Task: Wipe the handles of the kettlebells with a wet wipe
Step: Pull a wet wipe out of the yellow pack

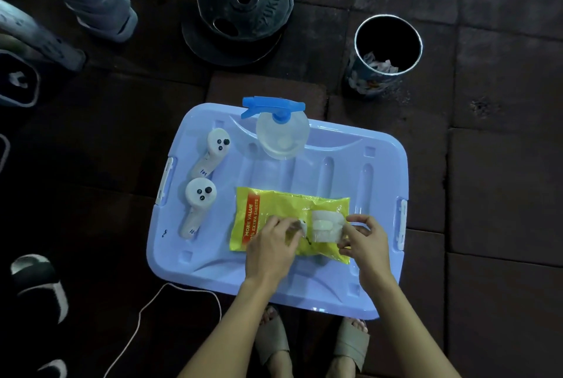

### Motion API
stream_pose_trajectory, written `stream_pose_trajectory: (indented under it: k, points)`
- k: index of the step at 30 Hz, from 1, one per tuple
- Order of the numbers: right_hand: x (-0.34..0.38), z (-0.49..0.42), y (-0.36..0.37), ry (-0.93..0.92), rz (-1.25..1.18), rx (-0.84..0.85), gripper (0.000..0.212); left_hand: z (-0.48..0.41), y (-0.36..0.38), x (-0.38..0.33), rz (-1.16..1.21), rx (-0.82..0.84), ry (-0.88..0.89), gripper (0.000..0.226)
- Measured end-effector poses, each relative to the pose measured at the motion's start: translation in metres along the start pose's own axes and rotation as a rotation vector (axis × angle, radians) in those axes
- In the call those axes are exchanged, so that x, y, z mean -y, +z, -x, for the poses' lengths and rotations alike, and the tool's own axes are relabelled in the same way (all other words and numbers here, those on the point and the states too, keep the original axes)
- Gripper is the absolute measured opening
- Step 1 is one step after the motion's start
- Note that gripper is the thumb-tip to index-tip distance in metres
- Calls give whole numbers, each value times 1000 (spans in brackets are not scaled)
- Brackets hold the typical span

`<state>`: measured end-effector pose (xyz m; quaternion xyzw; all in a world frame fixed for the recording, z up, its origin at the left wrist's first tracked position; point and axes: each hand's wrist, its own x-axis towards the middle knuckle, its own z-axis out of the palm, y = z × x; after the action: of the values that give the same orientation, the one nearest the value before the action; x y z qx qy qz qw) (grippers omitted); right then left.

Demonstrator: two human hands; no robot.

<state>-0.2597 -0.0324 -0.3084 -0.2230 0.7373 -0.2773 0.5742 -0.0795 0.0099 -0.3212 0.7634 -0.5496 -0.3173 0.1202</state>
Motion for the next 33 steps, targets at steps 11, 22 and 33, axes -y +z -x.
stream_pose_trajectory:
  k: [11,22,33]
  points:
    - [5,4,-11,-19,47,14,12,-8,-6,-17,425,-113,-305,14]
    - [8,25,46,-223,165,207,10,41,-99,-16,817,-233,-240,13]
    - [-39,17,128,-804,1360,108,28,33,-136,15,780,-273,-307,11]
